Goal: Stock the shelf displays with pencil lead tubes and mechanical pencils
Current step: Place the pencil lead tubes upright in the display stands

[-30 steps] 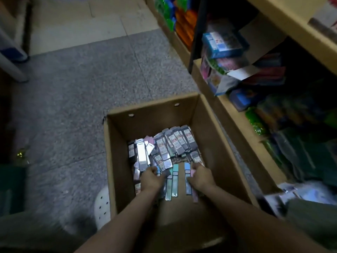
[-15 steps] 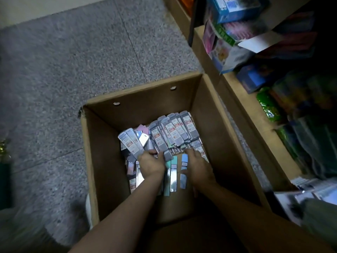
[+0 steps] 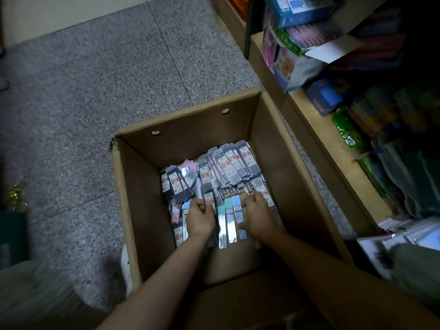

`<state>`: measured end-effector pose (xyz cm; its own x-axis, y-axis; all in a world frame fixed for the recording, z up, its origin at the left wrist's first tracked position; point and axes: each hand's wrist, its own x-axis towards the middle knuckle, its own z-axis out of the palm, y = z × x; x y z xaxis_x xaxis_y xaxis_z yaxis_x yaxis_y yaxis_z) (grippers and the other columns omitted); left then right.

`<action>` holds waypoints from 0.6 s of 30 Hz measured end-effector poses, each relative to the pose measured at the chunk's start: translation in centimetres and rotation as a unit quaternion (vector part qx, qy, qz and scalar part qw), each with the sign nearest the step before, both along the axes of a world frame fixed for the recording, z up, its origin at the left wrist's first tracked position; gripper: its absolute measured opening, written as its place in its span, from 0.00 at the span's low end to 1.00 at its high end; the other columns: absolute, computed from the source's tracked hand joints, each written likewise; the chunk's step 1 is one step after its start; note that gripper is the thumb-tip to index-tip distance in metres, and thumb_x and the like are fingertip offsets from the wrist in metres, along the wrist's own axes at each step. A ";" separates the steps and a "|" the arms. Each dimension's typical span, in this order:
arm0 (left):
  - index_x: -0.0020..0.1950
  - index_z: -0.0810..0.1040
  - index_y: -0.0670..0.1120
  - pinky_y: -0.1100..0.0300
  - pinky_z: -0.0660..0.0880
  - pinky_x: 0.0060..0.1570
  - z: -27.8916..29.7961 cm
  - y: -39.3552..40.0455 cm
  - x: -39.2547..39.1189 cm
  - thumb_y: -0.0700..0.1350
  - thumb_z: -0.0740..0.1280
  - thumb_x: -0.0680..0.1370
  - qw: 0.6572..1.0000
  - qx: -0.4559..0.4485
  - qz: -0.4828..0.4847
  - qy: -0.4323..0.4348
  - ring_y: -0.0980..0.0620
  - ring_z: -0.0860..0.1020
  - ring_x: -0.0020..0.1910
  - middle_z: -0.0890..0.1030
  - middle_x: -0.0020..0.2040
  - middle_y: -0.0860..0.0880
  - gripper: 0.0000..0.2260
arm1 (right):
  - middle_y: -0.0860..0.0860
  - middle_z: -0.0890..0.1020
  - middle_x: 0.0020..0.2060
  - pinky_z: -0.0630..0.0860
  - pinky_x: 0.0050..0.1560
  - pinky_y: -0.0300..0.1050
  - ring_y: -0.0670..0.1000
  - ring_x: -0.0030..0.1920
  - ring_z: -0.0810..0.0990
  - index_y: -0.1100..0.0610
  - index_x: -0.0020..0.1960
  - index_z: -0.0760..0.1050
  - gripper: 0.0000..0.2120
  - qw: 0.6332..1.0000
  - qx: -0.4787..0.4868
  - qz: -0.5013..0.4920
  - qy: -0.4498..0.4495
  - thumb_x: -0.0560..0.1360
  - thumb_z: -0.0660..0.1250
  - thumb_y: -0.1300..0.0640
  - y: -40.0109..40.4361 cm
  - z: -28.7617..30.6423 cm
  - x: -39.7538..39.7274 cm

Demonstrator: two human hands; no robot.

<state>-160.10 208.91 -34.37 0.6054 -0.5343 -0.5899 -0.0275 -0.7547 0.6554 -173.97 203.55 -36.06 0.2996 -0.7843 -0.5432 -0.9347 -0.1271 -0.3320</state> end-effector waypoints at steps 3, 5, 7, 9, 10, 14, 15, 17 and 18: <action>0.43 0.67 0.46 0.57 0.66 0.44 0.3 0.6 0.4 0.41 0.63 0.81 0.999 0.005 -0.030 0.022 0.50 0.68 0.37 0.68 0.36 0.50 0.08 | 0.53 0.65 0.67 0.72 0.63 0.51 0.55 0.67 0.68 0.50 0.69 0.65 0.38 1.000 -0.001 -0.007 -0.007 0.65 0.80 0.52 0.0 0.2 0.0; 0.41 0.65 0.46 0.57 0.66 0.45 0.4 0.8 0.8 0.40 0.63 0.81 0.998 0.013 -0.050 0.029 0.49 0.67 0.37 0.68 0.35 0.49 0.10 | 0.55 0.63 0.70 0.72 0.65 0.52 0.57 0.69 0.66 0.48 0.73 0.61 0.42 1.000 0.001 0.008 -0.003 0.65 0.80 0.53 -0.1 0.4 0.1; 0.41 0.65 0.46 0.58 0.67 0.46 0.4 0.9 0.9 0.39 0.64 0.80 0.998 0.022 -0.054 0.037 0.48 0.67 0.38 0.67 0.35 0.49 0.11 | 0.55 0.59 0.73 0.72 0.66 0.53 0.57 0.71 0.64 0.46 0.75 0.58 0.45 1.000 0.012 0.023 0.010 0.66 0.80 0.52 -0.1 0.7 0.0; 0.39 0.64 0.47 0.58 0.68 0.46 0.2 1.1 0.7 0.38 0.64 0.80 0.997 0.027 -0.049 0.052 0.49 0.68 0.38 0.68 0.35 0.48 0.12 | 0.55 0.58 0.73 0.72 0.66 0.53 0.57 0.71 0.64 0.44 0.76 0.56 0.47 0.999 0.026 0.033 0.021 0.65 0.80 0.52 -0.2 0.9 -0.4; 0.39 0.65 0.47 0.57 0.69 0.46 0.0 1.2 0.5 0.38 0.64 0.79 0.997 0.030 -0.046 0.062 0.49 0.69 0.38 0.68 0.35 0.48 0.12 | 0.55 0.58 0.72 0.72 0.66 0.53 0.57 0.71 0.64 0.44 0.76 0.57 0.47 0.999 0.028 0.036 0.019 0.65 0.80 0.52 -0.3 1.0 -0.5; 0.40 0.67 0.47 0.54 0.72 0.44 -0.7 1.8 -0.3 0.40 0.65 0.79 0.994 0.045 -0.047 0.092 0.48 0.71 0.38 0.71 0.38 0.45 0.10 | 0.54 0.62 0.69 0.71 0.66 0.53 0.57 0.70 0.64 0.45 0.72 0.63 0.42 0.999 0.038 0.034 -0.008 0.64 0.81 0.54 -0.5 1.4 -0.4; 0.40 0.67 0.48 0.54 0.70 0.42 -0.9 1.9 -0.4 0.41 0.65 0.80 0.993 0.045 -0.046 0.097 0.48 0.70 0.36 0.71 0.37 0.45 0.10 | 0.55 0.62 0.69 0.71 0.67 0.53 0.57 0.70 0.64 0.46 0.71 0.63 0.42 0.999 0.040 0.035 -0.013 0.63 0.81 0.54 -0.6 1.6 -0.3; 0.40 0.66 0.48 0.54 0.67 0.40 -1.0 1.7 -0.5 0.42 0.64 0.80 0.993 0.046 -0.044 0.104 0.48 0.68 0.34 0.69 0.35 0.46 0.11 | 0.55 0.63 0.69 0.70 0.66 0.54 0.57 0.70 0.65 0.47 0.69 0.63 0.42 0.998 0.041 0.038 -0.022 0.62 0.82 0.55 -0.7 1.9 -0.2; 0.40 0.66 0.48 0.55 0.67 0.41 -1.0 1.6 -0.4 0.42 0.64 0.80 0.993 0.044 -0.047 0.098 0.48 0.68 0.36 0.69 0.35 0.47 0.11 | 0.55 0.64 0.69 0.70 0.66 0.55 0.57 0.70 0.65 0.48 0.69 0.63 0.42 0.998 0.039 0.036 -0.027 0.62 0.82 0.56 -0.7 2.1 -0.2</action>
<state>-160.54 210.47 -35.35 0.4252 -0.5238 -0.7382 0.0210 -0.8097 0.5865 -174.15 202.82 -33.94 0.3842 -0.7152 -0.5838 -0.9047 -0.1656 -0.3925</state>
